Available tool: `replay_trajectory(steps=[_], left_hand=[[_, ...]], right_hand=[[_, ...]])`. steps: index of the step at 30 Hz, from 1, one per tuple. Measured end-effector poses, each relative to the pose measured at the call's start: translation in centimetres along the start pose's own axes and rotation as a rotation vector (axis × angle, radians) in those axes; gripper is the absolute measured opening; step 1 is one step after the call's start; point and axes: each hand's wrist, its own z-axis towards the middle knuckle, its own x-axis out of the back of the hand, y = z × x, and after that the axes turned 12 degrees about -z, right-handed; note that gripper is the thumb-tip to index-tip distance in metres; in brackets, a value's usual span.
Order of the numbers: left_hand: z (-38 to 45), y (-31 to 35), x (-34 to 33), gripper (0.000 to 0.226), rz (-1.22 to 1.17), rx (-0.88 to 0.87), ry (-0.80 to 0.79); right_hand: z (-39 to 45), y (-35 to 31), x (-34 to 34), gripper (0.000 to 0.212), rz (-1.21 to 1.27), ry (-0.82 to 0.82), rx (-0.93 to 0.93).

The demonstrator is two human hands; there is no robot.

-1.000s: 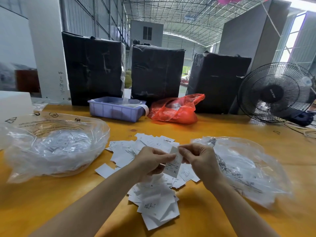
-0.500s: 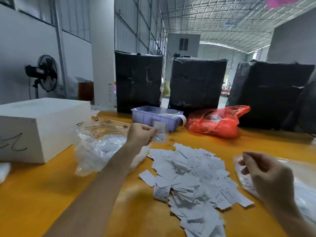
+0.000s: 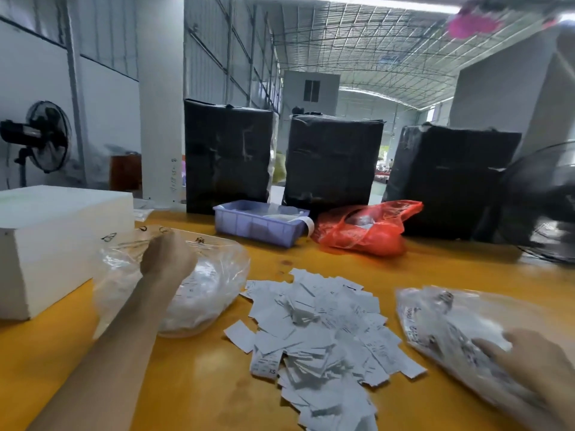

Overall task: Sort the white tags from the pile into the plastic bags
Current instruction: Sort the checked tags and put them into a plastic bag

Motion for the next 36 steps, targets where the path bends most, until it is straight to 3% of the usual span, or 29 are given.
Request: replay_trajectory(steps=[2,5,10,12,14,17,21,25,29,33,36], left_hand=[[0.4,0.6,-0.7,0.022,-0.005,-0.054,-0.005],[-1.3,3.7,-1.9,0.021,-0.073,-0.187,-0.108],[-5.3,6.8,-5.0,0.033,-0.253,-0.408,-0.209],[-7.1,7.4,-6.4,0.030,-0.292,-0.487,-0.302],[-8.8,7.9,-7.6,0.027,-0.368,-0.538,-0.413],[-11.5,8.9,-8.4,0.017,-0.590,-0.522,-0.622],[-13.6,10.1,-8.1,0.044,-0.883,-0.234,-1.040],[-13.6,9.8,-7.9,0.053,-0.975,-0.142,-1.268],[-13.2,9.3,-8.3,0.032,-1.141,0.035,-1.138],[-13.2,9.2,-8.5,0.012,-1.140,0.121,-1.055],[-12.9,9.2,-8.8,0.011,-1.142,0.174,-0.977]], right_hand=[[-2.0,-0.8,2.7,0.031,0.044,0.035,0.099],[-3.0,-0.9,3.2,0.017,0.207,0.099,0.055],[-3.3,-0.5,3.8,0.044,0.482,0.188,-0.034],[-3.0,-0.1,4.6,0.026,0.786,0.255,-0.102],[-3.2,-0.3,6.1,0.015,1.262,0.231,-0.178],[-4.7,-1.9,8.3,0.006,1.767,-0.069,-0.066],[-8.2,-6.8,8.7,0.010,1.681,-0.324,0.260],[-10.8,-10.4,7.3,0.028,1.555,-0.351,0.417],[-11.2,-10.9,6.6,0.035,1.450,-0.327,0.410],[-11.2,-10.8,6.4,0.034,1.413,-0.315,0.418],[-10.0,-9.8,7.0,0.028,1.348,-0.100,0.434]])
